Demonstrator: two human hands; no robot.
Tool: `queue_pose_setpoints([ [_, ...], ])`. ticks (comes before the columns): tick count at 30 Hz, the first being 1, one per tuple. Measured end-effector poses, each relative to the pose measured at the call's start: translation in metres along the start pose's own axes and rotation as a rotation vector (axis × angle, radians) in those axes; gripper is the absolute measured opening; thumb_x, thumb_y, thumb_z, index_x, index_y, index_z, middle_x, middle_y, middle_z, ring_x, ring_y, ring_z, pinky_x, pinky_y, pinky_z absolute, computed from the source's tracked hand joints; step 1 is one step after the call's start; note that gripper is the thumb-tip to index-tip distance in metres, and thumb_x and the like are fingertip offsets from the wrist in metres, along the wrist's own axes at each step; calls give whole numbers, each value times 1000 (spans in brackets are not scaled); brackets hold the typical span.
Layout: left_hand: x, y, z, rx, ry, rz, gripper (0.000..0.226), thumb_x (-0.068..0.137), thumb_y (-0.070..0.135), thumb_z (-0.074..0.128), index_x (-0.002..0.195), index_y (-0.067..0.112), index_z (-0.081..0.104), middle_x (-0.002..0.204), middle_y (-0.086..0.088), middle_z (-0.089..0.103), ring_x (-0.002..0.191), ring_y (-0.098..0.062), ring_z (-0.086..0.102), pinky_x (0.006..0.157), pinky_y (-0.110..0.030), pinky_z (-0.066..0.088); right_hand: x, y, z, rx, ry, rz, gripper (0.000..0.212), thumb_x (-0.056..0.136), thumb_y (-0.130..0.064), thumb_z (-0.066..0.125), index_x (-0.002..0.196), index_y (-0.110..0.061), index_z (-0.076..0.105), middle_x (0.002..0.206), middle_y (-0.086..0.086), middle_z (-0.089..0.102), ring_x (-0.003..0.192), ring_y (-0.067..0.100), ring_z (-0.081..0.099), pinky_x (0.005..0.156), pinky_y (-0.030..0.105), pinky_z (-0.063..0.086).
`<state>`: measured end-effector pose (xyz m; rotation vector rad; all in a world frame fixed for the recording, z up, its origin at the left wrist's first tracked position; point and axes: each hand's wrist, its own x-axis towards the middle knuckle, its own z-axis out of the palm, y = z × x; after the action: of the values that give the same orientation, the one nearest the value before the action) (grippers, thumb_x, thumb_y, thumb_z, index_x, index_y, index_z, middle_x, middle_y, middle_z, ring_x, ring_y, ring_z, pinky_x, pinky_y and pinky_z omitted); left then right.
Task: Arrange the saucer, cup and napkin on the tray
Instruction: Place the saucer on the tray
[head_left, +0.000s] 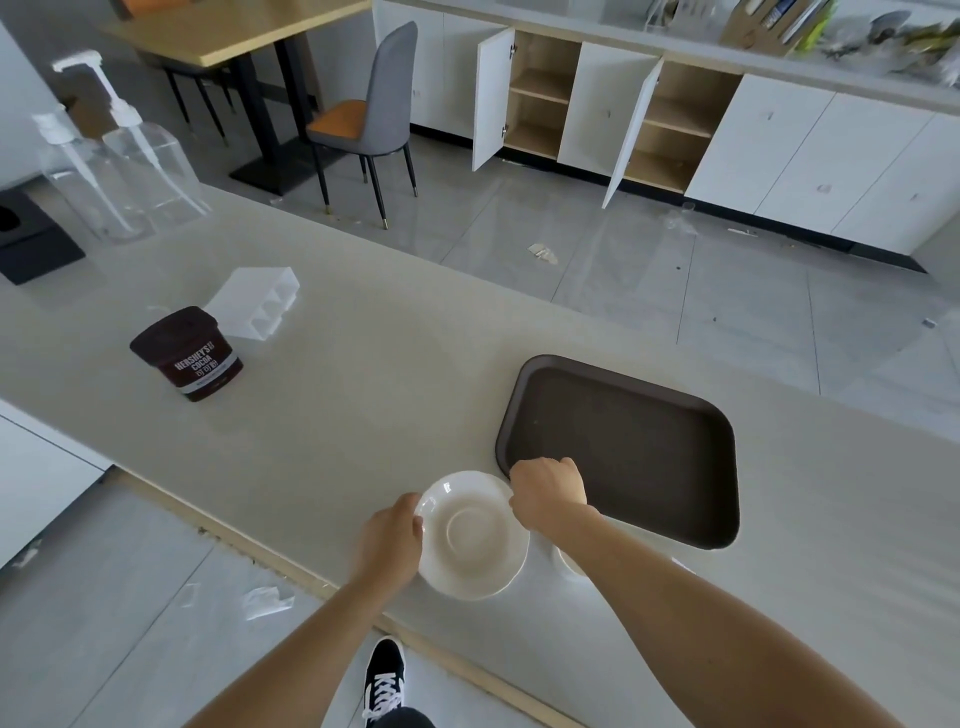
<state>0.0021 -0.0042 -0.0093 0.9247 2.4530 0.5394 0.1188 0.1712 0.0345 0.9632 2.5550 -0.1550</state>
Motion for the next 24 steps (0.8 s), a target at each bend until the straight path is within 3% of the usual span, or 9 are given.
queue_pose_setpoints([
  [7, 10, 19, -19, -252, 34, -69, 21, 94, 13, 45, 103, 16, 64, 82, -6, 67, 80, -31, 66, 72, -49, 59, 8, 15, -19, 120, 106, 42, 27, 86, -12, 54, 63, -22, 44, 58, -6, 50, 53, 15, 41, 74, 34, 30],
  [11, 19, 43, -30, -392, 31, -82, 21, 95, 14, 47, 100, 23, 66, 78, -9, 67, 68, -31, 69, 52, -34, 59, 12, 31, -28, 315, 167, 108, 12, 91, -14, 50, 79, -15, 51, 65, -2, 52, 56, 19, 44, 53, 32, 32],
  [13, 25, 56, -34, -429, 38, -77, 22, 94, 13, 48, 96, 26, 66, 76, -10, 67, 65, -32, 69, 48, -30, 56, 14, 39, -31, 400, 176, 135, 9, 93, -14, 49, 84, -12, 52, 69, 1, 54, 60, 21, 47, 50, 32, 35],
  [19, 48, 92, -30, -398, 20, -19, 22, 93, 12, 48, 93, 21, 68, 73, -9, 68, 62, -33, 69, 58, -43, 61, 24, 74, -32, 541, 194, 206, 12, 97, -18, 49, 91, -9, 55, 77, 3, 60, 68, 24, 55, 57, 33, 42],
  [24, 69, 117, -21, -369, 0, -15, 22, 91, 12, 48, 94, 17, 70, 76, -9, 70, 64, -34, 69, 60, -48, 61, 35, 101, -27, 637, 169, 292, 13, 96, -22, 50, 87, -14, 55, 78, -1, 59, 71, 21, 55, 55, 30, 39],
])
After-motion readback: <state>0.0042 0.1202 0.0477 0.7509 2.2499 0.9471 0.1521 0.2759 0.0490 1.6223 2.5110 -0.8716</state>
